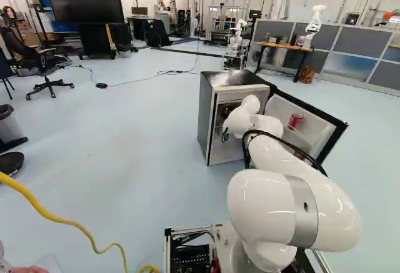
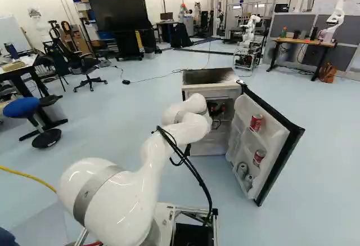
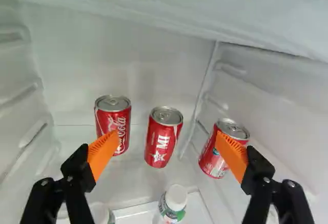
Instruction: Grab a drink from the fridge
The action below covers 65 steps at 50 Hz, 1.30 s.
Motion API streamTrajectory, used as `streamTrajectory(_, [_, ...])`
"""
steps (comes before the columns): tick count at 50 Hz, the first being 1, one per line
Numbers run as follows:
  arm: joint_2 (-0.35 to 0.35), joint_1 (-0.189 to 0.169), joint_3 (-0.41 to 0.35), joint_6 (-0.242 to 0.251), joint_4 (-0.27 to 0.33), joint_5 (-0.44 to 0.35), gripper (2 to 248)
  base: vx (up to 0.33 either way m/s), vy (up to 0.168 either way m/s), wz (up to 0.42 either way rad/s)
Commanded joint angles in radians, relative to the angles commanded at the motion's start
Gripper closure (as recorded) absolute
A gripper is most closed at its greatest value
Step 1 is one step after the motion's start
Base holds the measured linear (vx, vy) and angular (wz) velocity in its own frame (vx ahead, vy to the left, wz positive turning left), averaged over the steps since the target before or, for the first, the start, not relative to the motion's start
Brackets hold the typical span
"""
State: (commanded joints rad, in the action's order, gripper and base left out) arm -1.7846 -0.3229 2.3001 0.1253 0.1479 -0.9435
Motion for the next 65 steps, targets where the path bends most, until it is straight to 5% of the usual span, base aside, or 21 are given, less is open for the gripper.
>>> streamTrajectory(35, [0.048,0.000,-0.048,0.000,0.000,0.000,3,0.000,0.000,0.000])
streamTrajectory(36, [0.048,0.000,-0.048,0.000,0.000,0.000,26,0.000,0.000,0.000])
streamTrajectory(41, [0.048,0.000,-0.048,0.000,0.000,0.000,26,0.000,0.000,0.000])
streamTrajectory(42, [0.048,0.000,-0.048,0.000,0.000,0.000,64,0.000,0.000,0.000])
streamTrajectory(46, [0.048,0.000,-0.048,0.000,0.000,0.000,64,0.000,0.000,0.000])
streamTrajectory(47, [0.048,0.000,-0.048,0.000,0.000,0.000,102,0.000,0.000,0.000])
streamTrajectory(51, [0.048,0.000,-0.048,0.000,0.000,0.000,102,0.000,0.000,0.000])
streamTrajectory(52, [0.048,0.000,-0.048,0.000,0.000,0.000,140,0.000,0.000,0.000])
streamTrajectory(56, [0.048,0.000,-0.048,0.000,0.000,0.000,140,0.000,0.000,0.000])
streamTrajectory(57, [0.048,0.000,-0.048,0.000,0.000,0.000,178,0.000,0.000,0.000])
streamTrajectory(62, [0.048,0.000,-0.048,0.000,0.000,0.000,178,0.000,0.000,0.000])
streamTrajectory(63, [0.048,0.000,-0.048,0.000,0.000,0.000,216,0.000,0.000,0.000])
streamTrajectory(65, [0.048,0.000,-0.048,0.000,0.000,0.000,216,0.000,0.000,0.000])
